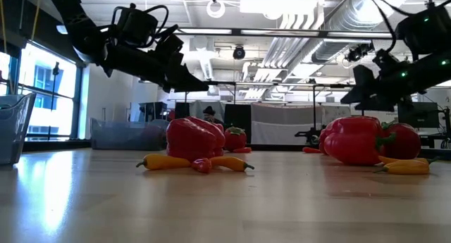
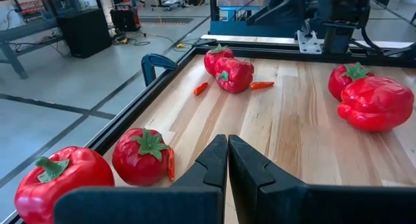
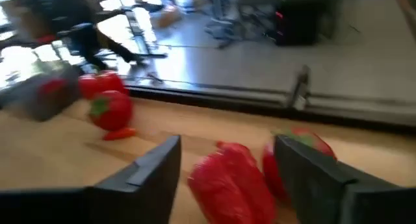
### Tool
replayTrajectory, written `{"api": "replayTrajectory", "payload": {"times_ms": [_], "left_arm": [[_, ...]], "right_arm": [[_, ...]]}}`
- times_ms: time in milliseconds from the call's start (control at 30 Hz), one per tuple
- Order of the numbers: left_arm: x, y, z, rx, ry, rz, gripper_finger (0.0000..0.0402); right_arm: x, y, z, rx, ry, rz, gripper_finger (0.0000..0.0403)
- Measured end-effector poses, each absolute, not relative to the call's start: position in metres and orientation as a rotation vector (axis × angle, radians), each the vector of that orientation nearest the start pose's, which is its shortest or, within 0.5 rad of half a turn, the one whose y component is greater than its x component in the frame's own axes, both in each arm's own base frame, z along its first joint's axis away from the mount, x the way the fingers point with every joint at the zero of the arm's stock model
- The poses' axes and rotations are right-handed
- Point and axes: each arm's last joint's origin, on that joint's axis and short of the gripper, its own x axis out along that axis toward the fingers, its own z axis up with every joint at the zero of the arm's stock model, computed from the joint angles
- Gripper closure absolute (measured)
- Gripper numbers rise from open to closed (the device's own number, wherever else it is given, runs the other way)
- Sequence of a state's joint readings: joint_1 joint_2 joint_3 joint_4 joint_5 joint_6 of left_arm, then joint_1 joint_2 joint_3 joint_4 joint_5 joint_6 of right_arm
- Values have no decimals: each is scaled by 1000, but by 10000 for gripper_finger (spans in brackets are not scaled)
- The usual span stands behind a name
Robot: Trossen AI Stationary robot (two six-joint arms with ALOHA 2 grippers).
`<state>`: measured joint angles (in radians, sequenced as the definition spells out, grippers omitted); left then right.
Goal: Sort produce into baskets
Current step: Put the red tomato into the top black bin
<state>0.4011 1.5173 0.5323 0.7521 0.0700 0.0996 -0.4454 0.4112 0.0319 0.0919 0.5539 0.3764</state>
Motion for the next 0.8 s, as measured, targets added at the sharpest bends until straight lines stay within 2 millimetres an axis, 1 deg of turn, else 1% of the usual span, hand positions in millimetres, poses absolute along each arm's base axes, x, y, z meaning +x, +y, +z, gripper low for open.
{"api": "replayTrajectory", "payload": {"times_ms": [100, 200, 333, 400, 533, 667, 800], "left_arm": [[263, 110, 174, 43, 245, 318, 401], [263, 110, 174, 45, 245, 318, 401], [264, 110, 173, 45, 246, 318, 401], [264, 110, 171, 42, 255, 318, 401], [266, 111, 164, 34, 278, 317, 401], [266, 111, 162, 33, 283, 317, 401], [266, 111, 163, 35, 276, 317, 401]], "right_arm": [[101, -66, 146, 375, 121, -1097, 124], [105, -70, 151, 394, 137, -1120, 108], [110, -79, 160, 417, 211, -1172, 104], [111, -85, 164, 491, 260, -1207, 104], [117, -99, 180, 651, 368, -1224, 104], [124, -116, 193, 726, 462, -1257, 104], [132, -136, 198, 790, 554, -1283, 104]]}}
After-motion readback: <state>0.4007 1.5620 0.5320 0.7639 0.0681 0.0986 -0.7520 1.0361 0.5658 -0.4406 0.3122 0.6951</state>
